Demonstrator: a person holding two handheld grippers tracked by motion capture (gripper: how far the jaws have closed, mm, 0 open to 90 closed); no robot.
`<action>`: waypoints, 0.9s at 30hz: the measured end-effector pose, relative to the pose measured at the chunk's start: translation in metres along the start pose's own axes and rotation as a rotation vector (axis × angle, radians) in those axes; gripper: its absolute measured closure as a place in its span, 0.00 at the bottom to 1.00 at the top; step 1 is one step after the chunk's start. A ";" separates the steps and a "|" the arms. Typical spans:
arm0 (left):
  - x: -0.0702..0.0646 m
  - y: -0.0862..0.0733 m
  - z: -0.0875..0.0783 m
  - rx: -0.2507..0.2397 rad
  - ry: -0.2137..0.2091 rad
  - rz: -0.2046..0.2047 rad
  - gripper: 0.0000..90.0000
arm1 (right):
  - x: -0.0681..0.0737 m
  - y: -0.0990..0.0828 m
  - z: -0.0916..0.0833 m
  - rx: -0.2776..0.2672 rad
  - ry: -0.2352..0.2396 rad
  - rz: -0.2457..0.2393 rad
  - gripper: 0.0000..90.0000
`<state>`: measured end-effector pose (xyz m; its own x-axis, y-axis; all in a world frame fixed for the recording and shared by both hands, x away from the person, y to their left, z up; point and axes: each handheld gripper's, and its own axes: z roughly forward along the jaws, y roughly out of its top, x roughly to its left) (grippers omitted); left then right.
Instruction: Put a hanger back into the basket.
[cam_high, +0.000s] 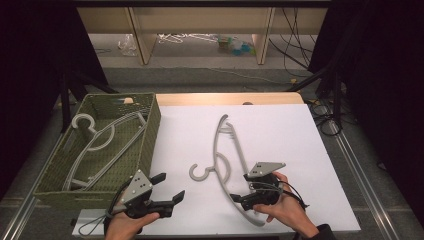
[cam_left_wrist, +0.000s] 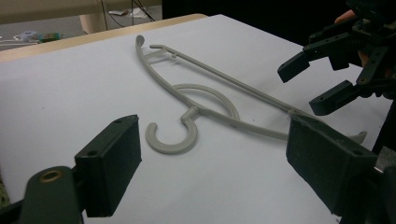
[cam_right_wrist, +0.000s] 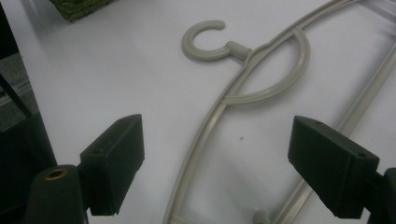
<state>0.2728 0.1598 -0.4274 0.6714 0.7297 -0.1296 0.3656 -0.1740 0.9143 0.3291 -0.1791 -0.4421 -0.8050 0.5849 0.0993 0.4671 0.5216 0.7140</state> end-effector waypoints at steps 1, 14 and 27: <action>0.000 -0.001 0.000 0.003 0.000 -0.002 0.20 | 0.000 0.001 0.002 0.008 0.002 -0.002 0.21; -0.001 -0.004 0.004 0.013 -0.024 0.003 0.20 | 0.001 0.010 0.047 0.163 -0.012 -0.022 0.28; 0.002 -0.004 0.003 0.013 -0.010 0.000 0.20 | 0.007 0.028 0.069 0.322 -0.019 -0.044 0.55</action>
<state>0.2745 0.1595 -0.4325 0.6778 0.7229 -0.1340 0.3742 -0.1822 0.9093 0.3619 -0.1176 -0.4693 -0.8214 0.5673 0.0584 0.5262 0.7145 0.4611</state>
